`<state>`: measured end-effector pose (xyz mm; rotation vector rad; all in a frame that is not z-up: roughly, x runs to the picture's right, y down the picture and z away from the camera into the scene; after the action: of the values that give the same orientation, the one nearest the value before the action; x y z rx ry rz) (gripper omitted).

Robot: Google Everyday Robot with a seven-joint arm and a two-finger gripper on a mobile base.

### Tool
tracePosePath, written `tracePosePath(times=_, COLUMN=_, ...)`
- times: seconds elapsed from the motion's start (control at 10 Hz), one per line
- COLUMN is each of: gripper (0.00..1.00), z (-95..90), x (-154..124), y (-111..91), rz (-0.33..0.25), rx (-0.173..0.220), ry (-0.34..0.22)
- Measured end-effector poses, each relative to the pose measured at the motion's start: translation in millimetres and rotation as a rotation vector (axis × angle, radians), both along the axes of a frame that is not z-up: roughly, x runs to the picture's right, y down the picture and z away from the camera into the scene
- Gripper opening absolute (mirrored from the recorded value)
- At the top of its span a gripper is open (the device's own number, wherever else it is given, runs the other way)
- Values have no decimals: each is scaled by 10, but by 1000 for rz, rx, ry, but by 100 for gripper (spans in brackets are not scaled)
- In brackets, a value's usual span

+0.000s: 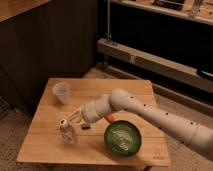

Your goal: Knock the bottle over

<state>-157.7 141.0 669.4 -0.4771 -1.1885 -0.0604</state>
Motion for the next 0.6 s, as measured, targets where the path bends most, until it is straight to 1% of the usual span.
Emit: tracePosePath(times=0.6, gripper=1, z=-6, x=-66, y=37, rz=-23, rx=2, ry=-7)
